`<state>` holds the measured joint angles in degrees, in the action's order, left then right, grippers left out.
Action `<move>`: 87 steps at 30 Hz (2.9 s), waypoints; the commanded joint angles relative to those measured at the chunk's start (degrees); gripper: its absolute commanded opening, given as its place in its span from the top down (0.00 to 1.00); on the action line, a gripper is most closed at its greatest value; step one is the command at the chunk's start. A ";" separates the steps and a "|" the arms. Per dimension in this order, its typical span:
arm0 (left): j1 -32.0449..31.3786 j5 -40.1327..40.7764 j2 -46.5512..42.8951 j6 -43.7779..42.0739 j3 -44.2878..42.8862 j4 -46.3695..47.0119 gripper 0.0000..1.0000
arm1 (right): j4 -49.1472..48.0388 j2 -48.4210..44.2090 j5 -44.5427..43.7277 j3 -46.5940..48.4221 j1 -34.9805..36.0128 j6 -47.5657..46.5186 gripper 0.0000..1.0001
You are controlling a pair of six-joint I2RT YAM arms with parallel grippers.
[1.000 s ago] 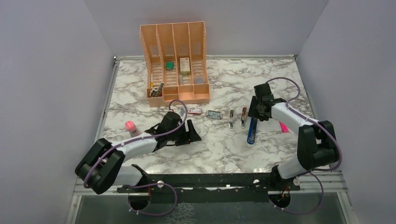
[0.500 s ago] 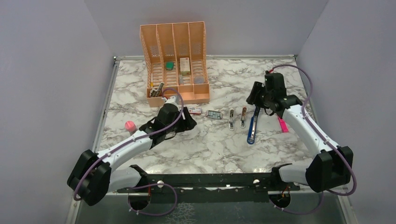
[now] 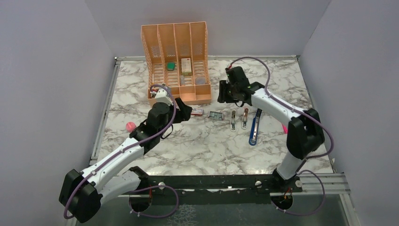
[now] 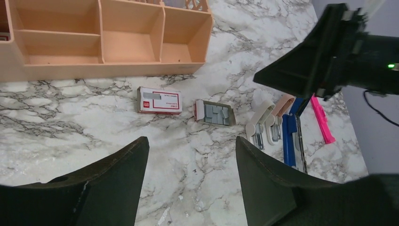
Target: Load the staples into the stapler
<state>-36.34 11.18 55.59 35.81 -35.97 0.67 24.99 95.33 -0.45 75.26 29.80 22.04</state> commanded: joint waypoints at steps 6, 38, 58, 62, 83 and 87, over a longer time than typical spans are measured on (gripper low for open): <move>0.21 3.82 -0.62 -2.85 1.14 2.57 0.29 | 5.74 17.01 -9.58 11.75 3.21 3.00 0.50; 0.24 4.51 -0.14 -3.56 3.36 1.75 0.29 | 10.93 16.11 -2.07 2.27 8.43 7.65 0.50; 0.24 5.17 -0.59 -3.64 3.11 1.31 0.29 | 15.04 9.97 -10.43 2.08 13.87 11.59 0.66; 0.21 5.43 -0.65 -3.81 3.06 1.20 0.29 | 15.06 10.87 -9.49 1.09 14.64 13.09 0.62; 0.24 5.27 0.06 -3.82 3.05 0.87 0.29 | 14.43 15.53 -10.91 2.69 14.93 14.25 0.65; 0.21 5.52 -0.13 -3.83 3.27 1.18 0.29 | 14.07 15.84 -11.15 2.72 14.95 14.32 0.66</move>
<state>-36.34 15.07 55.57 32.88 -32.88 1.15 38.74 110.06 -10.79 76.71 44.31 35.40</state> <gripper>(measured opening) 0.712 0.345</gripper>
